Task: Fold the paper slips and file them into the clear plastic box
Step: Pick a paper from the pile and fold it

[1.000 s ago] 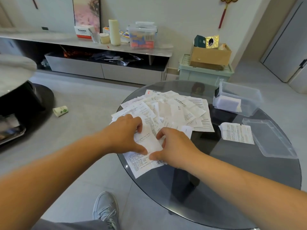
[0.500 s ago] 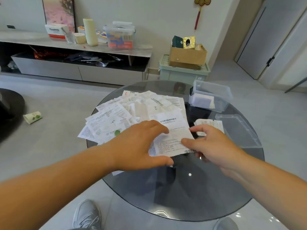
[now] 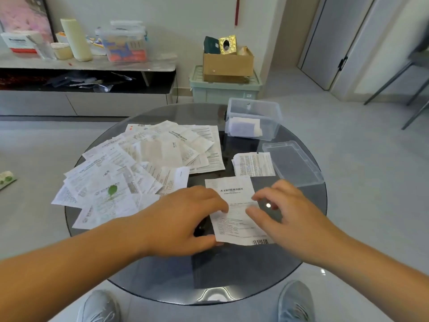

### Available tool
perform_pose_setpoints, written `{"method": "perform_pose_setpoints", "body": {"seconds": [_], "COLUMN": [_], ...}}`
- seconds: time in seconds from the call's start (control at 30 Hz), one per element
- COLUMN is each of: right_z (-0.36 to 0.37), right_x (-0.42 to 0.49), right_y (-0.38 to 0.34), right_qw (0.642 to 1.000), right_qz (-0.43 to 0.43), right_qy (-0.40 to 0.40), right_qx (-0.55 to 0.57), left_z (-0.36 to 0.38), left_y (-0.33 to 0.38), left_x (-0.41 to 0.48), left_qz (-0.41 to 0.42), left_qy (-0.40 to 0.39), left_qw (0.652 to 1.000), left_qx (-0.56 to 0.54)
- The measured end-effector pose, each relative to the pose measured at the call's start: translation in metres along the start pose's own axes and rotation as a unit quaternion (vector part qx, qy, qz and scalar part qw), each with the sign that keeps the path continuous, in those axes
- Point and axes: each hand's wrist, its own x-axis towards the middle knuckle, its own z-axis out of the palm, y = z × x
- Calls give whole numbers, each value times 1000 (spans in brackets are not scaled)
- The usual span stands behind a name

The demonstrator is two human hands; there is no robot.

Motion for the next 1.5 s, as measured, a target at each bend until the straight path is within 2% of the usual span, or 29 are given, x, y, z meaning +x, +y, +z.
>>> {"method": "perform_pose_setpoints", "body": {"seconds": [0.1,0.23,0.33,0.47,0.53,0.63,0.77,0.87,0.93,1.03,1.13,1.3,1.4,1.5], "right_z": [-2,-2,-3,-1,4,9,14,20,22,24,27,26,27,27], "right_x": [6,6,7,15,25,40,52,55,54,52,51,48,46,42], "right_y": [6,13,17,16,16,16,15,14,14,15,18,21,23,24], "right_qw": [995,986,974,969,974,984,994,998,999,999,999,999,998,998], "right_qz": [-73,-49,-49,-11,3,13,29,22,8,-8,-20,-26,-37,-51], "right_qy": [-54,-107,-115,-61,-11,21,27,32,42,40,43,33,40,34], "right_qx": [33,120,190,241,226,179,99,43,12,-1,-11,-12,-21,-31], "left_z": [1,-3,-6,-7,-7,-7,0,11,12,12,9,1,-3,-8], "left_y": [0,0,3,6,7,7,11,8,6,4,4,4,2,1], "left_x": [2,2,2,13,23,35,37,32,30,29,29,33,38,47], "left_qz": [6,-19,-99,-224,-271,-308,-289,-217,-164,-112,-110,-132,-169,-206], "left_qy": [-15,-12,28,67,81,82,80,100,80,26,-12,-47,-72,-66], "left_qw": [1000,1000,990,954,943,935,950,969,977,988,991,988,983,975], "left_qx": [-1,-16,-92,-186,-176,-156,-82,65,110,99,71,61,1,-43]}}
